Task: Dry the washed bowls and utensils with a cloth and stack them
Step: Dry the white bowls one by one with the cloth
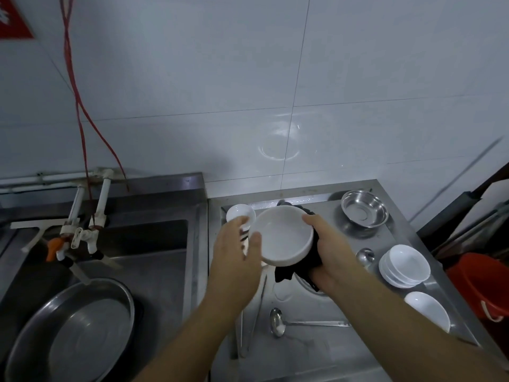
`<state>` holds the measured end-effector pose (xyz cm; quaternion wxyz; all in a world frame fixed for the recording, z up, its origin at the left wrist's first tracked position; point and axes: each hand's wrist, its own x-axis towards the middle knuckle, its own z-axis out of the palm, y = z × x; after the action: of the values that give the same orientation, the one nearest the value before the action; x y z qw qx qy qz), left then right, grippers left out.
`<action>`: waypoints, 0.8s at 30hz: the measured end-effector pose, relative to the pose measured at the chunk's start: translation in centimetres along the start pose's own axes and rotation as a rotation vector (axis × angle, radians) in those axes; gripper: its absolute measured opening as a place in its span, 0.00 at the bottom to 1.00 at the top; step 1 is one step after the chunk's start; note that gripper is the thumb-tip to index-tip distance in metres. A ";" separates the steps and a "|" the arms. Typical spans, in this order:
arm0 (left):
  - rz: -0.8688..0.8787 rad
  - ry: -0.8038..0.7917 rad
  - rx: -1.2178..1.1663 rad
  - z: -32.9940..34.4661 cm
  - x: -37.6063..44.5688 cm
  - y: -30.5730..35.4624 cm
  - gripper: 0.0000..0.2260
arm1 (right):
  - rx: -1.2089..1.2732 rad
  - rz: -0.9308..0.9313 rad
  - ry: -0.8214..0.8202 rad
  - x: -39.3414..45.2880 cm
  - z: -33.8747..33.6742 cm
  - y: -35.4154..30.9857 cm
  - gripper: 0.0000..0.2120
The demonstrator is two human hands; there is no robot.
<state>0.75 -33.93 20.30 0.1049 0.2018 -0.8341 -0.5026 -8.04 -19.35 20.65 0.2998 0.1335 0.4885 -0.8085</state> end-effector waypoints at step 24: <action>-0.528 -0.209 -0.625 11.0 -0.2 1.3 0.10 | -0.180 -0.173 0.296 -1.7 -15.0 -2.1 0.15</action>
<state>-3.47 -24.58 16.24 -0.0565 0.3151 -0.5675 -0.7586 -9.18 -5.03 15.70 0.1649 0.1814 0.6072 -0.7558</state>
